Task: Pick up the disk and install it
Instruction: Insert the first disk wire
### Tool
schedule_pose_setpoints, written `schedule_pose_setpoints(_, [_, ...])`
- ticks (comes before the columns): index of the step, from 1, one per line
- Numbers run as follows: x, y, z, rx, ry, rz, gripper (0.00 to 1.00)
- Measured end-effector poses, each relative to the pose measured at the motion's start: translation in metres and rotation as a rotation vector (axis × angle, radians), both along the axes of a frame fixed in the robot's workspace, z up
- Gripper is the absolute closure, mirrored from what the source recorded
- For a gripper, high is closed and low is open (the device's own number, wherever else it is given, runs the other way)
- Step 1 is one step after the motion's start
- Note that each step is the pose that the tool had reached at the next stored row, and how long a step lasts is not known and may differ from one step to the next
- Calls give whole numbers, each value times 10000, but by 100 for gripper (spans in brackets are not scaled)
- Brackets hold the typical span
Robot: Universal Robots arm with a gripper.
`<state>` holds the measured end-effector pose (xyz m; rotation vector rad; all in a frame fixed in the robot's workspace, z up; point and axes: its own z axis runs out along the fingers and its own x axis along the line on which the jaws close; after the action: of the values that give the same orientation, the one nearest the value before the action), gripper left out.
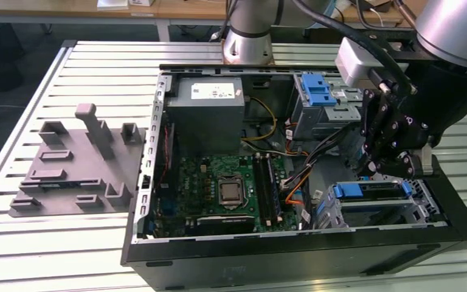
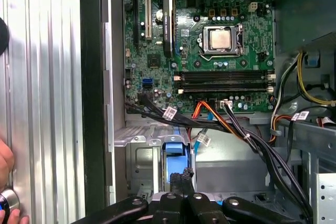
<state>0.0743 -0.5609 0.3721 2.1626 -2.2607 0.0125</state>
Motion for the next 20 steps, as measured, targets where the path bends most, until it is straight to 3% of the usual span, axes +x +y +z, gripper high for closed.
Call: schedule_pose_setpoints(20, [133, 0, 1, -1, 0, 1, 89])
